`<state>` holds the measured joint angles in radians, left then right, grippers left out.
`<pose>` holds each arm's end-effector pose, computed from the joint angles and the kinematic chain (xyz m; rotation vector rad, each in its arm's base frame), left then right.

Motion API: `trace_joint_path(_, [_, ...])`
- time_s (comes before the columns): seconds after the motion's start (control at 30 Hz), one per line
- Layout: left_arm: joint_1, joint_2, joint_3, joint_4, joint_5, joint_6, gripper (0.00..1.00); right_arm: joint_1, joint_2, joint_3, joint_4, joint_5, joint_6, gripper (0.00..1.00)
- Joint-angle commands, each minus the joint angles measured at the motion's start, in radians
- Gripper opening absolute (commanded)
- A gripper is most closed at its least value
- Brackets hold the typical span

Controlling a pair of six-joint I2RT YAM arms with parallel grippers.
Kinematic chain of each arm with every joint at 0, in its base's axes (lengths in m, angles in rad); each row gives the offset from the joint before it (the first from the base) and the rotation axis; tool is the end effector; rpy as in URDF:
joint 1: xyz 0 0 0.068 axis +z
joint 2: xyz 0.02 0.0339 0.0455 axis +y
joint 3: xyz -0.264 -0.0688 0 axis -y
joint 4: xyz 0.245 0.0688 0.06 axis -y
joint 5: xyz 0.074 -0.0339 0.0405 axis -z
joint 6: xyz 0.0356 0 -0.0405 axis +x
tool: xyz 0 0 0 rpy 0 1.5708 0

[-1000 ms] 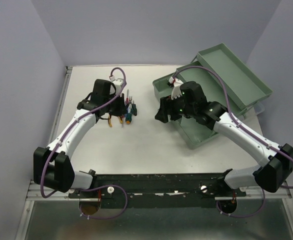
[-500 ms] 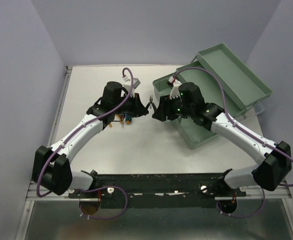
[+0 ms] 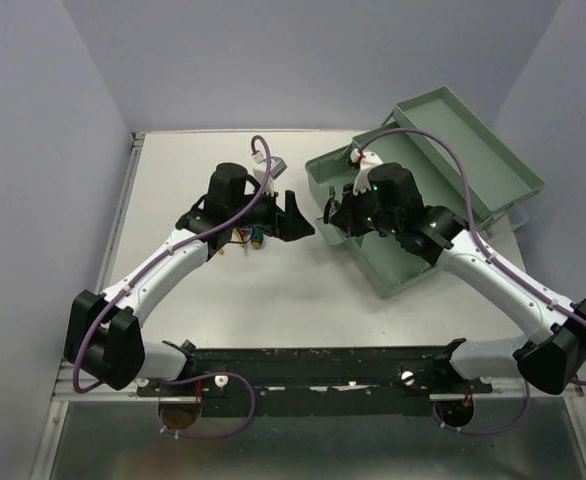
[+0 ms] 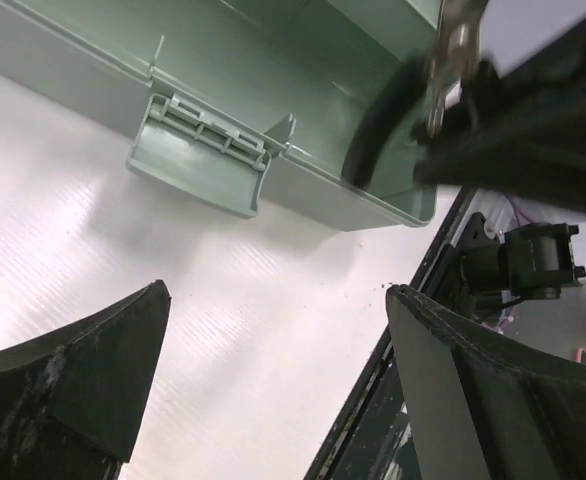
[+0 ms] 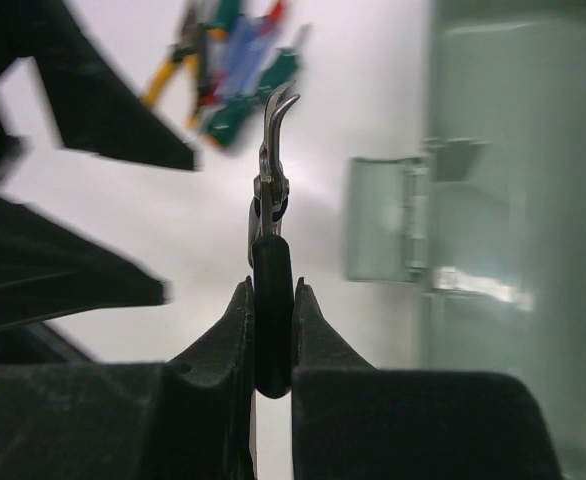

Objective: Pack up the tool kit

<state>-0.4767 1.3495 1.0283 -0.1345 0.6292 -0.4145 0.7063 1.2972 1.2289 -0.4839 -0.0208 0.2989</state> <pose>0.2621 -0.1589 0.3054 0.4911 2.0851 -1.1806 0.2205 0.1891 0.3533 -0.4545 2.1376 0.6078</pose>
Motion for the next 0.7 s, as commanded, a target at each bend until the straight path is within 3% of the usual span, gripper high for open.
trace_joint_path(0.0, [0.091,-0.091,0.032,-0.057,-0.029,0.077,0.99,-0.008,0.002,0.156,-0.255,0.463,-0.28,0.01])
trace_joint_path(0.07, [0.176,-0.119,0.018,-0.082,-0.077,0.068,0.99,-0.008,0.06,0.24,-0.387,0.692,-0.354,0.01])
trace_joint_path(0.13, [0.252,-0.128,0.027,-0.126,-0.1,0.068,0.99,-0.042,0.112,0.286,-0.468,0.794,-0.414,0.01])
trace_joint_path(0.47, [0.306,-0.121,0.056,-0.194,-0.137,0.095,0.99,-0.212,0.238,0.319,-0.476,0.918,-0.55,0.01])
trace_joint_path(0.67, [0.309,-0.018,0.096,-0.286,-0.221,0.097,0.99,-0.261,0.29,0.327,-0.485,0.868,-0.543,0.02])
